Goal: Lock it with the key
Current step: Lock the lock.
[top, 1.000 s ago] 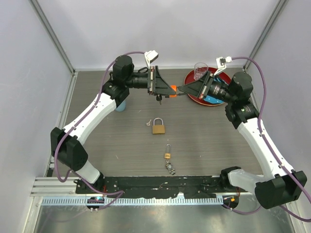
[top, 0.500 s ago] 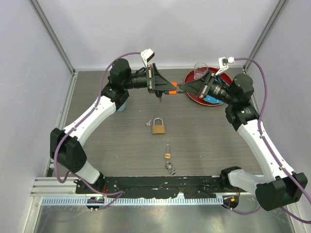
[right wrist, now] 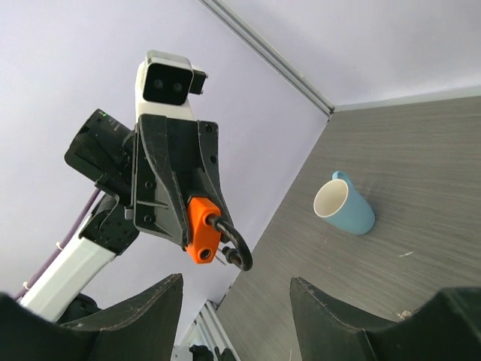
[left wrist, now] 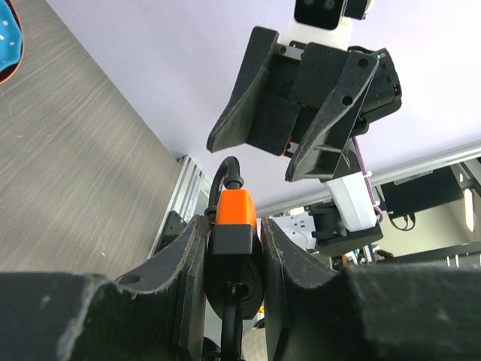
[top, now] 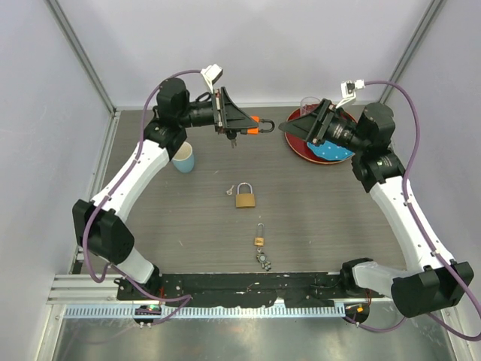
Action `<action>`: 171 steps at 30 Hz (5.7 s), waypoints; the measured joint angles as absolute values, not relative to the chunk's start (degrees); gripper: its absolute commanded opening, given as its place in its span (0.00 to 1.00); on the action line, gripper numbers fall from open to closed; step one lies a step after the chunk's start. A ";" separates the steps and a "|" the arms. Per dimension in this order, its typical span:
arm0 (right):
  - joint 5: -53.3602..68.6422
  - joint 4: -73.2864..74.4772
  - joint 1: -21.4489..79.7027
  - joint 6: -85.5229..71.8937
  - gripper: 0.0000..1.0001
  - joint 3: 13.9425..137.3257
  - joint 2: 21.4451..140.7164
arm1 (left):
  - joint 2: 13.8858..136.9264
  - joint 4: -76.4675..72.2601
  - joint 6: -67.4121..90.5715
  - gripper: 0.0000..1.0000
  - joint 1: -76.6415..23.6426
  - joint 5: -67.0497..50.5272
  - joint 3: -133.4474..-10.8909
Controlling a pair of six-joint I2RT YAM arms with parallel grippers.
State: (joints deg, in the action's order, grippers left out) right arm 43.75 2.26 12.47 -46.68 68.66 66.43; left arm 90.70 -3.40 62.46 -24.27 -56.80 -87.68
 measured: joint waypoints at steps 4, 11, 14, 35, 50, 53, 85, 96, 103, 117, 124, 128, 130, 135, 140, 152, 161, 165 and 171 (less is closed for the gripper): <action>44.34 2.20 12.14 -46.17 0.61 70.28 66.89 | 90.72 -0.99 61.43 0.00 -24.25 -58.78 -89.65; 48.45 -0.30 12.14 -46.39 0.50 71.16 69.54 | 90.72 -1.98 63.09 0.00 -24.25 -61.78 -91.29; 50.24 -2.42 12.14 -47.97 0.48 71.16 70.67 | 90.72 -3.57 64.60 0.00 -24.25 -62.15 -91.29; 54.54 -9.85 13.78 -54.37 0.17 71.24 72.40 | 92.23 -10.41 70.13 0.00 -24.67 -62.52 -91.24; 54.65 -9.34 13.82 -54.50 0.01 72.10 72.58 | 92.40 -7.44 66.00 0.00 -24.86 -61.43 -91.50; 54.52 -8.91 13.82 -54.78 0.01 72.10 72.93 | 92.40 -5.06 63.46 0.00 -25.12 -60.62 -92.16; 48.34 -8.95 16.60 -57.41 0.01 73.95 75.88 | 91.33 -1.32 57.69 0.00 -25.32 -53.74 -92.58; 46.92 -8.97 17.93 -57.34 0.02 75.66 77.25 | 91.53 -1.32 57.45 0.00 -25.47 -52.03 -93.45; 45.21 -5.98 18.11 -55.13 0.04 76.88 77.25 | 91.77 -0.95 56.45 0.00 -25.47 -51.35 -93.86; 45.36 -2.22 17.30 -53.78 0.78 76.86 76.60 | 86.89 0.89 56.82 0.00 -25.30 -44.84 -85.06; 41.87 -4.69 14.90 -55.22 0.83 76.86 74.52 | 86.02 0.93 58.35 0.00 -24.47 -41.50 -82.52; 38.96 -6.04 14.74 -56.45 0.83 76.66 73.03 | 85.21 0.71 59.05 0.00 -24.36 -39.00 -82.13; 37.17 -7.25 14.74 -57.60 0.83 75.33 71.99 | 84.16 0.23 59.59 0.00 -24.36 -37.63 -81.82; 34.15 -10.74 14.74 -61.87 0.82 72.73 71.42 | 80.51 -4.71 61.89 0.00 -24.36 -33.45 -78.89; 32.69 -14.66 15.66 -65.98 0.79 72.64 74.19 | 77.41 -9.23 64.05 0.00 -24.36 -28.80 -74.78; 30.44 -19.49 25.71 -69.41 0.62 79.57 86.15 | 75.59 -14.57 65.04 0.00 -24.40 -21.12 -73.25; 29.52 -23.88 26.92 -71.02 0.42 82.96 88.33 | 75.57 -15.99 65.78 0.00 -24.40 -20.86 -73.25; 29.43 -26.13 27.22 -72.64 0.38 83.07 90.35 | 75.57 -15.81 65.78 0.00 -24.40 -20.75 -73.25; 29.04 -26.55 27.81 -73.65 0.20 83.88 91.22 | 75.83 -16.01 65.95 0.00 -24.62 -20.80 -73.28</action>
